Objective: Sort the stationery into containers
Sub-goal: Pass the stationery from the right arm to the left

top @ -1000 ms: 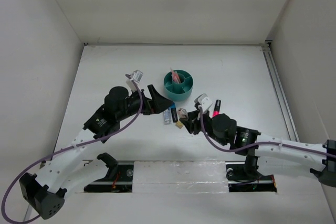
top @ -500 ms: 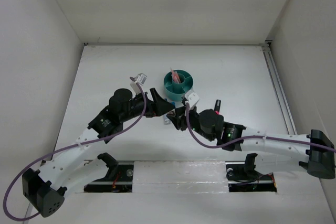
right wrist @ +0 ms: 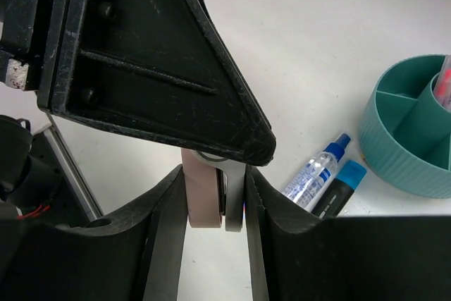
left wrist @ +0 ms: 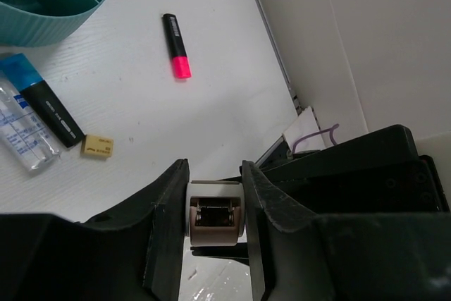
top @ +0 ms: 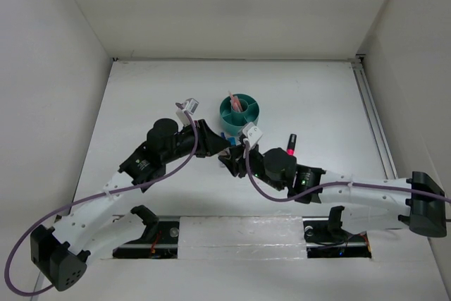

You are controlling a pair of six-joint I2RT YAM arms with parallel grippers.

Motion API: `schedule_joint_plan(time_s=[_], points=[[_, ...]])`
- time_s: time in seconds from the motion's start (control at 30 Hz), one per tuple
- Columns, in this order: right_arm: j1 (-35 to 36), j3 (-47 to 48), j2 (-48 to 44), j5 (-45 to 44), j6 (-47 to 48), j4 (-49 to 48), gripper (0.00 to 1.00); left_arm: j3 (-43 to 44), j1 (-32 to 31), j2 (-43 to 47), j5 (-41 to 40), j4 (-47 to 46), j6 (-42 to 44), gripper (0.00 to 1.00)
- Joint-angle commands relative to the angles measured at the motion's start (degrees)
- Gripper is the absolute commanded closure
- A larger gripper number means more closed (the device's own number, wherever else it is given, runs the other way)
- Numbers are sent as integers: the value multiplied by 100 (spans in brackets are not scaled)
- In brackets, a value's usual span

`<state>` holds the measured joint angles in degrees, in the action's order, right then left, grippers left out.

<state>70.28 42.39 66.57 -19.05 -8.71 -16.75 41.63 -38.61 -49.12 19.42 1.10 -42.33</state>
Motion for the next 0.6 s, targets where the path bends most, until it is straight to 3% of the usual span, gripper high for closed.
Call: schedule_joint_plan(time_s=[0.0, 0.17, 0.27, 0.4, 0.47, 0.57], points=[[56, 349, -3, -81, 71, -373, 100, 65, 3, -10, 255, -225, 93, 75], [56, 410, 120, -222, 71, -320, 100, 118, 3, -10, 370, -225, 146, 76], [56, 463, 173, -275, 71, -268, 100, 170, 3, 51, 370, -164, 198, 54], [56, 568, 225, -494, 71, -214, 100, 170, 3, 183, 317, -110, 198, 43], [56, 568, 225, -495, 71, -162, 100, 170, 3, 245, 317, -110, 198, 43], [56, 568, 225, -564, 71, -162, 100, 170, 3, 245, 264, -110, 198, 65]])
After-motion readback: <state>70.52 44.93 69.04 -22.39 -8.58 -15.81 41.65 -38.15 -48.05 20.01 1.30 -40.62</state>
